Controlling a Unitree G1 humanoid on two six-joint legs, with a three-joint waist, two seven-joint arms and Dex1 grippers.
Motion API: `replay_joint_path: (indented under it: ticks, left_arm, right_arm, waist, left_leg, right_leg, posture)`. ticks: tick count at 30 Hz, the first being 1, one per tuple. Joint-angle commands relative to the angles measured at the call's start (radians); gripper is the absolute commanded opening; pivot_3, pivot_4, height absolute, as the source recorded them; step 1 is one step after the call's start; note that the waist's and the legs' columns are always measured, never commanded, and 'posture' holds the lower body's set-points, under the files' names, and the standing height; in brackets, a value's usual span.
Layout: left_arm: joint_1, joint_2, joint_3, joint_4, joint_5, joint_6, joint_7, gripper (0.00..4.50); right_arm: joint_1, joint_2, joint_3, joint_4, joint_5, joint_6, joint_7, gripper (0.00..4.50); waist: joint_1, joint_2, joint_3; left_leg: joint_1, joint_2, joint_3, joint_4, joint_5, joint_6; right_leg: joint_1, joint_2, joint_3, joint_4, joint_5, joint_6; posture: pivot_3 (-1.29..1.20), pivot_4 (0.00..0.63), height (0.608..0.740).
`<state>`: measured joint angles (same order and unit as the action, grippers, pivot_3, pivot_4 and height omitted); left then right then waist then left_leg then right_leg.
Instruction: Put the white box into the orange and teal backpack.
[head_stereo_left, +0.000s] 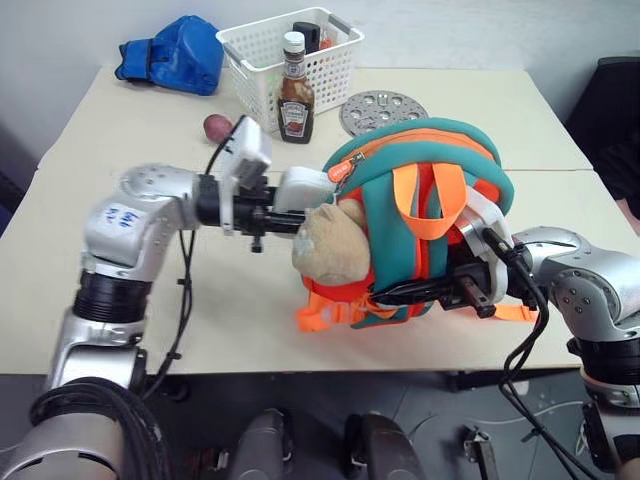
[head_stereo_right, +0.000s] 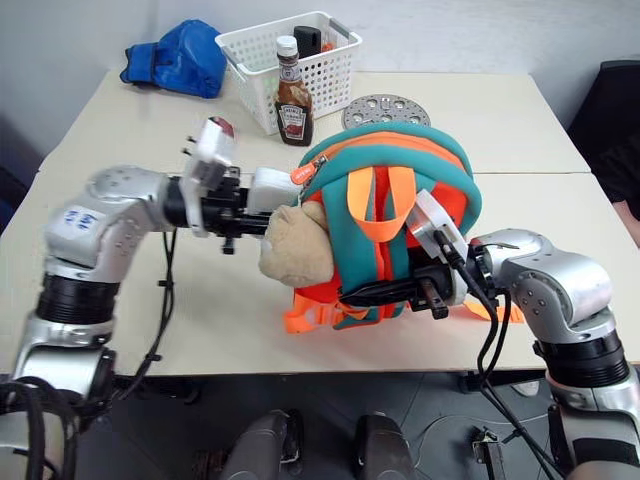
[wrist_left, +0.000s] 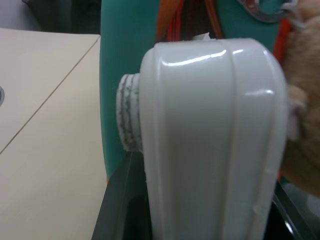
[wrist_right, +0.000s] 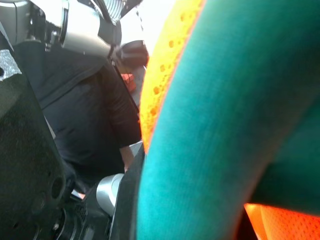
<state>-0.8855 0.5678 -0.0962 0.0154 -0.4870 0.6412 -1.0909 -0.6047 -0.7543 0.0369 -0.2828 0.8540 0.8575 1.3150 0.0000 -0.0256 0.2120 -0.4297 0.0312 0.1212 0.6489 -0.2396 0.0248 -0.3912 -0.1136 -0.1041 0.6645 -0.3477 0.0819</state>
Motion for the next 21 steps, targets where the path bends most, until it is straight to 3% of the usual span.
replay_joint_path:
  ticks: [1, 6, 8, 16, 19, 21]
  left_arm:
    - [-0.022, -0.099, -0.010, -0.009, 0.025, -0.030, 0.105, 1.21]
    - [-0.012, -0.187, -0.034, 0.008, 0.050, 0.004, 0.178, 1.21]
    - [0.007, -0.183, -0.031, -0.009, 0.041, 0.019, 0.176, 1.92]
    - [0.060, 0.009, 0.085, -0.160, -0.075, 0.118, 0.079, 4.19]
    - [0.079, 0.172, 0.192, -0.233, -0.180, 0.197, -0.023, 4.19]
    - [0.085, 0.230, 0.227, -0.247, -0.212, 0.214, -0.040, 4.19]
  right_arm:
    - [-0.009, 0.020, -0.005, -0.058, 0.037, 0.008, -0.022, 0.02]
    - [-0.002, 0.043, -0.011, -0.083, 0.054, 0.024, -0.061, 0.02]
    - [0.003, 0.046, -0.013, -0.086, 0.058, 0.026, -0.077, 0.00]
    - [0.025, 0.061, -0.014, -0.089, 0.058, 0.023, -0.128, 0.00]
    - [0.047, 0.073, 0.007, -0.089, 0.031, 0.008, -0.148, 0.00]
    - [0.051, 0.080, 0.014, -0.081, 0.014, -0.003, -0.161, 0.00]
  waist:
    - [0.000, 0.000, 0.000]
    - [0.000, 0.000, 0.000]
    - [0.000, 0.000, 0.000]
    - [-0.003, 0.000, 0.000]
    - [-0.009, 0.000, 0.000]
    - [-0.010, 0.000, 0.000]
  left_leg:
    - [0.000, 0.000, 0.000, 0.000, 0.000, 0.000]
    - [0.000, 0.000, -0.001, 0.000, 0.000, 0.000]
    - [0.000, 0.000, -0.001, 0.000, 0.000, 0.000]
    - [0.001, 0.001, -0.001, 0.000, 0.000, -0.001]
    - [0.000, 0.001, 0.000, -0.001, 0.000, -0.001]
    - [0.000, 0.001, -0.001, -0.002, 0.000, -0.001]
  right_leg:
    - [0.000, 0.000, 0.000, 0.000, 0.000, 0.000]
    - [0.000, 0.000, 0.000, 0.000, 0.000, 0.000]
    - [0.000, 0.000, 0.000, 0.001, 0.000, 0.000]
    - [0.000, 0.000, 0.000, 0.000, 0.000, 0.000]
    - [0.000, 0.000, 0.000, 0.000, 0.000, 0.000]
    - [0.000, 0.000, 0.000, 0.000, 0.000, 0.000]
  posture:
    - [0.00, 0.150, 0.740]
    - [0.00, 0.150, 0.740]
    - [0.00, 0.150, 0.740]
    - [0.00, 0.150, 0.740]
    - [0.00, 0.150, 0.740]
    - [0.00, 0.150, 0.740]
